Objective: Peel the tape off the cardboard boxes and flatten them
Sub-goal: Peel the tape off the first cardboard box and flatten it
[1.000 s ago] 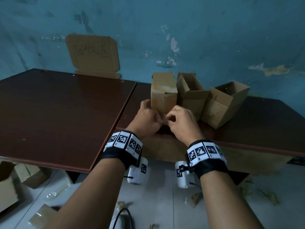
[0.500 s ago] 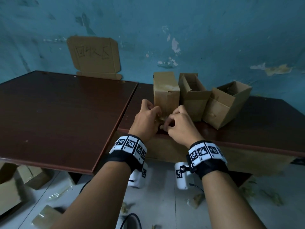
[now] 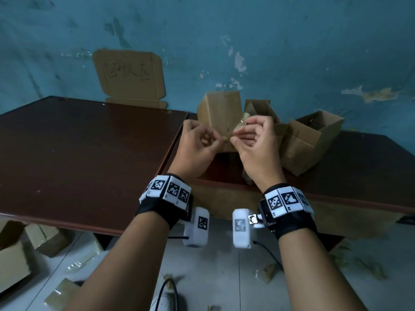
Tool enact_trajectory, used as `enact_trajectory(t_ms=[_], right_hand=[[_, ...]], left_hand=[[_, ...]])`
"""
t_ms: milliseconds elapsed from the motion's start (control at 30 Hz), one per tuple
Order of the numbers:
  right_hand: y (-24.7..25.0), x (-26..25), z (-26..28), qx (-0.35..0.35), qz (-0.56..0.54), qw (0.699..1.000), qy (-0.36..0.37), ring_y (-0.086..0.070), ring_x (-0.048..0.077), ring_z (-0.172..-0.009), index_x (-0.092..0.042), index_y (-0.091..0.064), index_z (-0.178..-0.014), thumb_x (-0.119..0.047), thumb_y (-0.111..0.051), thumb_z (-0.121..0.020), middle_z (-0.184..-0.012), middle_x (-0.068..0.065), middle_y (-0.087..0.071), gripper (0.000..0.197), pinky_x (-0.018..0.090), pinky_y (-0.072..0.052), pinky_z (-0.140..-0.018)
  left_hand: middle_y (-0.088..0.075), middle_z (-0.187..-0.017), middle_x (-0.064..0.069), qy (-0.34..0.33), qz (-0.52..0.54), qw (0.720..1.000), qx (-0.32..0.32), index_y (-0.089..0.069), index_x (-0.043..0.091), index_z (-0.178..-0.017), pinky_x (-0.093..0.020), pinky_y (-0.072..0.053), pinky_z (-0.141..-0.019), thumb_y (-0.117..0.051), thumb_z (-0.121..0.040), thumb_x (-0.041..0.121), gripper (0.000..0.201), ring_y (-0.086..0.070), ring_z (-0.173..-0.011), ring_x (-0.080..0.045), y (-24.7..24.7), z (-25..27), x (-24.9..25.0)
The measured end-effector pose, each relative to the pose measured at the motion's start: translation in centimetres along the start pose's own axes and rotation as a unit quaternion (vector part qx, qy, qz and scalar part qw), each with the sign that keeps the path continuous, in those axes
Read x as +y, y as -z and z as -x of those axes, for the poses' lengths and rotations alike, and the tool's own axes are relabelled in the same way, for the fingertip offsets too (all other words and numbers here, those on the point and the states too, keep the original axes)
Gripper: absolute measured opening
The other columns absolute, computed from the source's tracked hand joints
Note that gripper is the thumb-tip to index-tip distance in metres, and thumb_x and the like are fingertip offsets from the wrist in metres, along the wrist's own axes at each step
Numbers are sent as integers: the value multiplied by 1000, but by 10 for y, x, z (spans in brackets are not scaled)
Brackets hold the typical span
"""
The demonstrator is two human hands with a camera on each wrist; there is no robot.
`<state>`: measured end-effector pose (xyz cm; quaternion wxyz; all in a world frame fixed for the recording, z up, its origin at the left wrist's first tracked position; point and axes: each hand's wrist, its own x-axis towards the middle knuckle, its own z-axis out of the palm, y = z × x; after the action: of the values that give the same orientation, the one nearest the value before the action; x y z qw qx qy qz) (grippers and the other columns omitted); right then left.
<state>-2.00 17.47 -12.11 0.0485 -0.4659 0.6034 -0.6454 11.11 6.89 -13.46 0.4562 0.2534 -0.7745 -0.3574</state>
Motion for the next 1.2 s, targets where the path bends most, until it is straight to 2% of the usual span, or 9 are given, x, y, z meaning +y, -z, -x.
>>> enact_trajectory(t_ms=[133,233,333,433,533,633,767,933,1200], right_hand=[[1,-10,-3,-28,36,998,37,-69,9,-101,-14,-59,-128,-8,-88,-83,-114,-1,-67,54,25,-60,-82],[-1,-17,-4,-25,103,990,89,-69,8,-99,-16,-76,-118,-20,-90,-85,-121,-1,-61,36,23,-60,-79],[-3,-22,-5,-28,123,985,116,-68,8,-95,-13,-82,-107,-19,-87,-88,-111,0,-65,20,24,-58,-78],[-2,-25,-6,-24,144,981,125,-65,6,-94,-11,-82,-102,-13,-82,-92,-100,-2,-68,10,22,-55,-83],[-2,-24,-6,-12,157,979,128,-64,5,-96,-10,-79,-99,-12,-79,-94,-100,-4,-68,6,18,-52,-86],[-2,-23,-6,-8,145,983,115,-66,7,-97,-10,-77,-98,-12,-77,-95,-99,-3,-70,4,21,-54,-86],[-4,-25,-2,-6,114,991,76,-67,3,-96,-12,-75,-101,-14,-74,-98,-101,-4,-72,3,16,-54,-82],[-5,-28,2,1,32,999,11,-69,-2,-98,-15,-75,-101,-13,-74,-98,-104,-6,-74,4,9,-51,-82],[-6,-34,3,-32,17,999,17,-71,2,-95,-12,-76,-101,-12,-75,-97,-100,-6,-75,3,13,-54,-83]], left_hand=[[-49,-116,-9,-11,47,998,38,-73,18,-89,-9,-45,-79,-82,-92,15,10,-52,-90,3,7,-3,11],[-51,-113,-1,-32,68,996,47,-72,27,-86,-17,-46,-94,-82,-90,22,12,-56,-108,-11,13,-3,16],[-54,-114,0,-47,101,993,41,-71,30,-87,-17,-50,-89,-81,-89,30,10,-59,-113,-10,17,-4,19],[-58,-118,-3,-54,120,991,27,-71,34,-89,-36,-57,-96,-78,-85,45,14,-61,-119,-15,18,-1,20],[-60,-125,-7,-49,121,991,-2,-68,30,-106,-52,-54,-104,-84,-81,43,33,-61,-123,-21,19,1,18],[-52,-138,0,-55,47,996,-51,-53,36,-135,-53,-48,-112,-89,-73,53,74,-54,-134,-19,15,3,12],[-44,-150,5,-81,-43,993,-69,-42,36,-152,-51,-49,-113,-92,-64,58,104,-51,-138,-12,4,10,8],[-45,-151,7,-88,-59,994,-36,-43,34,-153,-47,-54,-106,-94,-63,54,105,-53,-136,-12,2,14,9],[-49,-144,8,-64,-64,996,-4,-46,32,-147,-42,-57,-99,-100,-61,44,103,-61,-120,-10,2,17,15]])
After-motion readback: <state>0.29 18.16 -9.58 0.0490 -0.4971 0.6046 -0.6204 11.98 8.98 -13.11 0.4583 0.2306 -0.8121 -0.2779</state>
